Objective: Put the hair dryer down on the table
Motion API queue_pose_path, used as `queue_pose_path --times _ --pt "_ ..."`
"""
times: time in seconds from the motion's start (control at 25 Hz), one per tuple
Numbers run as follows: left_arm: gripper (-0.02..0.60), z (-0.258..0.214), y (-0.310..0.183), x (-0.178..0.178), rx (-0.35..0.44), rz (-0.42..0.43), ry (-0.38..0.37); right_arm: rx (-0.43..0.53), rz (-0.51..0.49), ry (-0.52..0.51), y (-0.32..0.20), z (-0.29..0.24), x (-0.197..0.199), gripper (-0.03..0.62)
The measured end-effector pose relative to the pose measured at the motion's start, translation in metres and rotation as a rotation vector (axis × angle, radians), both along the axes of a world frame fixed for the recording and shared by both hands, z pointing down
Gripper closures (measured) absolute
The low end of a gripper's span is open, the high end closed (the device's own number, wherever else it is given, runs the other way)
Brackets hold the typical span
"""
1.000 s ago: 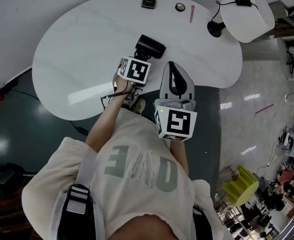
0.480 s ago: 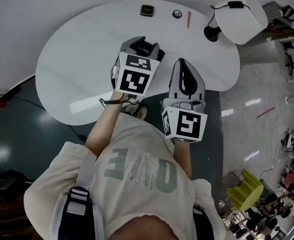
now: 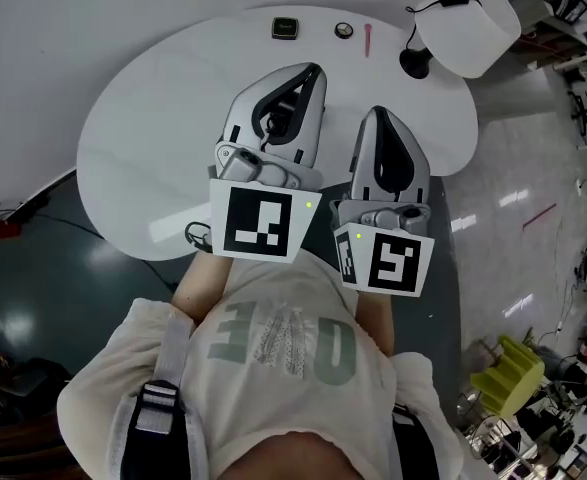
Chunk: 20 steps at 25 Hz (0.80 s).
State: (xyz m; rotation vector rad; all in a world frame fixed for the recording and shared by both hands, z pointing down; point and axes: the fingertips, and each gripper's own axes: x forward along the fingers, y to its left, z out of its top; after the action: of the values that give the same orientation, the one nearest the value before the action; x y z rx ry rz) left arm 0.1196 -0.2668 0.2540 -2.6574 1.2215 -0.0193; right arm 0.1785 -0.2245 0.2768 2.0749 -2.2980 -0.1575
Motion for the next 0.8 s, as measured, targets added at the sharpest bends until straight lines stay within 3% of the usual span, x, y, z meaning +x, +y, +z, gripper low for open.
queue_pose_path --times 0.16,0.48,0.8 --pt "0.574 0.004 0.007 0.003 -0.011 0.011 -0.021 -0.027 0.019 0.005 0.002 0.005 0.004 0.591" --pt "0.574 0.008 0.007 0.0 -0.074 0.033 0.021 -0.035 0.051 -0.019 0.008 0.009 0.014 0.591" --pt "0.574 0.006 0.012 0.0 -0.063 0.035 0.015 -0.035 0.059 -0.017 0.014 0.009 0.016 0.591"
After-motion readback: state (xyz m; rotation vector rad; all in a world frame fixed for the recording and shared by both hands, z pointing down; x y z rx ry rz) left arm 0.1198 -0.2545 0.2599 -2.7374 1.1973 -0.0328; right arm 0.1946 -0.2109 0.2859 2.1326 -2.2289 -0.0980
